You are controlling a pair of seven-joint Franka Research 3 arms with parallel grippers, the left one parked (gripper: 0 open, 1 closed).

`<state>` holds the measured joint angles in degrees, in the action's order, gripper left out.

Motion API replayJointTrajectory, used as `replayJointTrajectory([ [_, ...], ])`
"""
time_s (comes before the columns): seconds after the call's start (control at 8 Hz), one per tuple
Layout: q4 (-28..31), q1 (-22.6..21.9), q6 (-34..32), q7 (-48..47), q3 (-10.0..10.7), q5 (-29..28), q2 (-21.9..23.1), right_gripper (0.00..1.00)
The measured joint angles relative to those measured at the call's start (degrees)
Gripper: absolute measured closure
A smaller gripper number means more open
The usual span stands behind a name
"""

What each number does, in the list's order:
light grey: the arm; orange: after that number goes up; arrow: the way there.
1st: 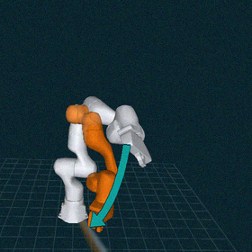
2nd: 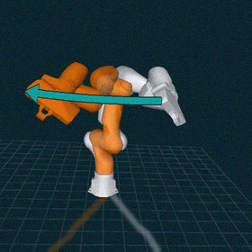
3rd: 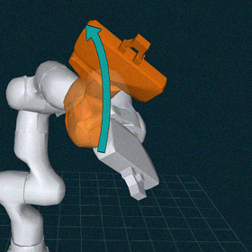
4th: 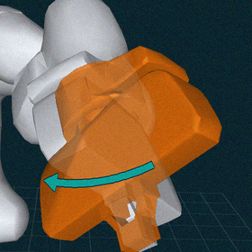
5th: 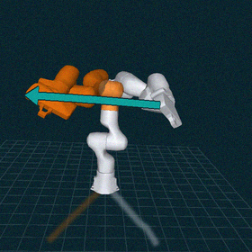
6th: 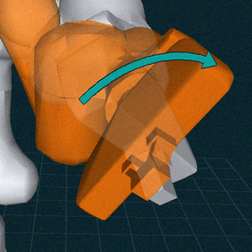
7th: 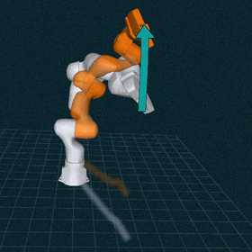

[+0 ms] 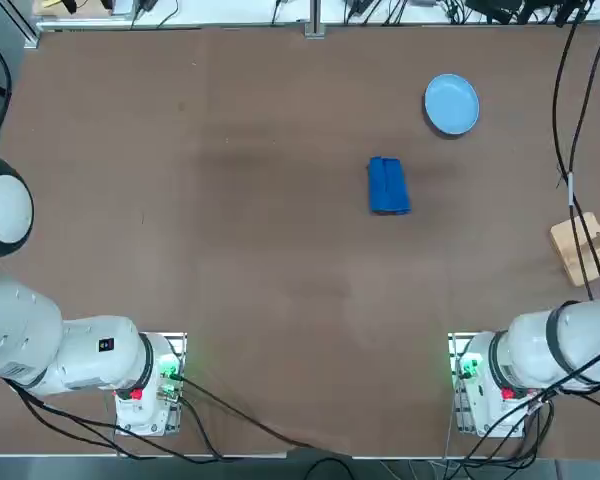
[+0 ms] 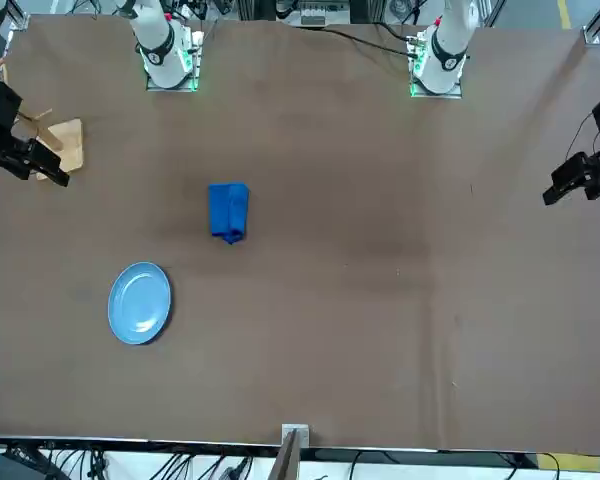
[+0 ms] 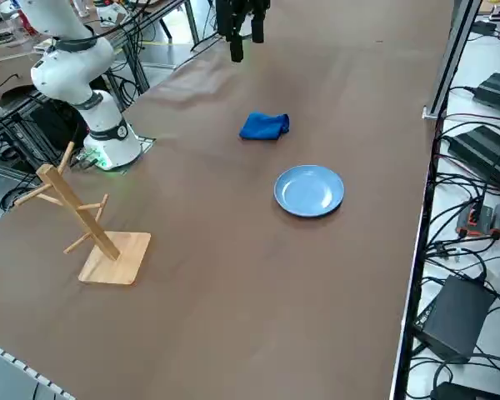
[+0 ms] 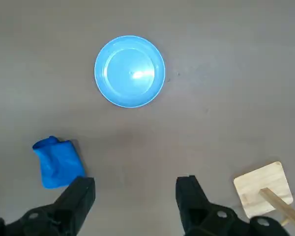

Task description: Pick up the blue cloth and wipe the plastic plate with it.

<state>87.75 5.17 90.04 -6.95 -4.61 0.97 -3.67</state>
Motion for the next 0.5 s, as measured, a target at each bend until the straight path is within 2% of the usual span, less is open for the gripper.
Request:
replayJointTrajectory([
  [0.5,0.00,-0.01,-0.01,-0.61,0.00,0.00,0.03,0.00],
])
